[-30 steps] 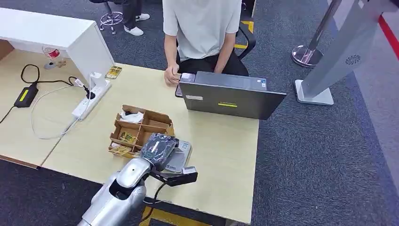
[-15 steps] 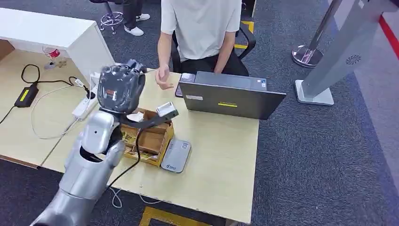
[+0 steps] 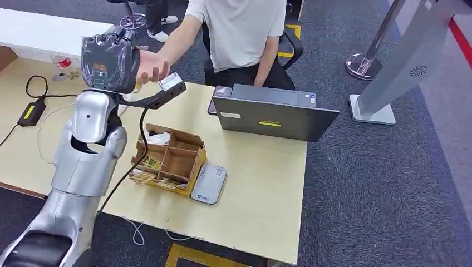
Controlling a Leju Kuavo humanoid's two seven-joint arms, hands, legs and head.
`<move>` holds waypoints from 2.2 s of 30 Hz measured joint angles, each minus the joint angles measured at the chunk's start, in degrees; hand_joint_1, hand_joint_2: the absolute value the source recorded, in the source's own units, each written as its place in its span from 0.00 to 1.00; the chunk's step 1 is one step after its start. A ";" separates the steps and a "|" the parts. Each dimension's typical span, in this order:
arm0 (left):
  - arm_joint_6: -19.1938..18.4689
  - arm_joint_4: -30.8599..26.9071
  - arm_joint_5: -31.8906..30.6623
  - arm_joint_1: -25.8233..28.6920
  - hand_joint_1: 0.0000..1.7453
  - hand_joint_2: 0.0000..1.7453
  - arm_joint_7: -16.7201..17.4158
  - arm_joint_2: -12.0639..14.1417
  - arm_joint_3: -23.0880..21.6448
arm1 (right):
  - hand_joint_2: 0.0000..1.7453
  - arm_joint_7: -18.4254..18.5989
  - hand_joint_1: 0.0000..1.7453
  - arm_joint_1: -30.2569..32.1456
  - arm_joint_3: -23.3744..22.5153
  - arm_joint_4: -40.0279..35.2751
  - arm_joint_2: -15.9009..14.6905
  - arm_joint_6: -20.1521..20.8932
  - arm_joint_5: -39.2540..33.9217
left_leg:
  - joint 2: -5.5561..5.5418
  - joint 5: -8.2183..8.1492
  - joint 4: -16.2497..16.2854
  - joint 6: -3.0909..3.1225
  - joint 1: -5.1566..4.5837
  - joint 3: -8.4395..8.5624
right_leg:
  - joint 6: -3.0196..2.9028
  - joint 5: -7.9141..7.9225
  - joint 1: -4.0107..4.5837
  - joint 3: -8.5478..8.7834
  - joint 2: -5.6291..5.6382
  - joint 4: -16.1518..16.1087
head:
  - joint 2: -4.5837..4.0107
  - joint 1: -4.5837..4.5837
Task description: Pass the card to the sensor for recognition and then transmit it.
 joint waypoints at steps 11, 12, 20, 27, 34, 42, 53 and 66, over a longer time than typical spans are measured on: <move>-0.39 -0.61 4.61 1.20 0.00 1.00 -2.05 -1.18 0.00 | 0.00 -0.24 0.00 0.03 -0.26 0.00 0.02 -0.50 -0.17 | 0.00 0.00 0.00 0.00 0.00 0.01 | 0.00 0.00 0.00 0.00 0.00 0.00 | 0.00 0.00; -0.96 -1.37 5.59 1.84 0.00 1.00 -2.60 -1.55 0.00 | 0.00 -0.22 0.00 0.08 -0.39 0.00 0.02 -0.57 -0.30 | 0.01 0.00 0.00 0.00 0.00 0.00 | 0.00 0.00 0.00 0.00 0.00 0.00 | 0.00 0.00; -2.45 -15.83 11.30 15.69 0.00 1.00 -8.18 -2.84 -2.82 | 0.00 -0.63 0.00 0.92 -2.93 0.02 0.17 -1.71 -3.13 | 0.05 -0.16 -0.01 0.01 -0.02 0.01 | 0.06 -0.10 -0.02 0.01 0.08 -0.04 | 0.00 0.02; 0.02 -25.53 8.31 36.06 0.00 1.00 -10.14 0.72 -7.63 | 0.00 -0.83 0.00 1.54 -6.10 0.02 0.50 -2.89 -5.57 | 0.15 -0.32 -0.03 -0.01 -0.02 0.04 | -0.01 -0.26 -0.02 -0.02 0.15 -0.06 | 0.00 -0.02; -6.32 -25.07 7.81 45.58 0.00 1.00 -8.44 5.79 -7.50 | 0.00 -0.79 0.00 1.67 -7.87 0.02 0.55 -3.17 -5.72 | 0.13 -0.31 -0.04 -0.02 0.01 0.04 | -0.02 -0.27 0.01 -0.01 0.11 -0.04 | 0.00 0.00; -7.50 -18.40 8.83 45.96 0.00 1.00 -6.91 6.21 -3.58 | 0.00 -1.20 0.00 1.64 -8.17 0.00 0.57 -1.07 -4.33 | 0.07 -0.26 -0.03 0.00 0.00 0.05 | -0.02 -0.25 0.00 0.04 0.04 -0.04 | 0.00 0.00; -6.67 -11.47 6.93 42.10 0.00 1.00 -6.73 3.76 -0.48 | 0.00 -1.77 0.00 1.56 -8.17 0.00 0.57 -0.09 -2.88 | 0.01 -0.26 -0.03 0.00 0.00 0.04 | -0.02 -0.25 0.00 0.04 0.00 -0.04 | 0.00 0.00; -6.36 -9.16 6.30 40.07 0.00 1.00 -7.13 1.64 -0.46 | 0.00 -1.99 0.00 1.51 -8.17 0.00 0.57 -0.15 -2.51 | 0.01 -0.26 -0.03 0.00 0.00 0.04 | -0.02 -0.25 -0.01 0.03 0.01 -0.04 | 0.00 0.00</move>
